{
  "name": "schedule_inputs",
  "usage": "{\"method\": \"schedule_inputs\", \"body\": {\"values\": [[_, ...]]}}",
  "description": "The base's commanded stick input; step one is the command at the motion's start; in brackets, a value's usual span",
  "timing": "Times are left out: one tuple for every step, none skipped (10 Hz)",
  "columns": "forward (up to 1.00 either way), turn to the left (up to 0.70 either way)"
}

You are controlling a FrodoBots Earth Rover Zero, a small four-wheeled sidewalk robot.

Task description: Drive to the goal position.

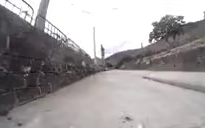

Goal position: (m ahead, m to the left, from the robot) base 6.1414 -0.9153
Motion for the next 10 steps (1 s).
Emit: {"method": "schedule_inputs", "body": {"values": [[1.0,0.0],[1.0,0.0],[1.0,0.0],[1.0,0.0],[1.0,0.0],[1.0,0.0],[1.0,0.0],[1.0,0.0],[1.0,0.0],[1.0,0.0]]}}
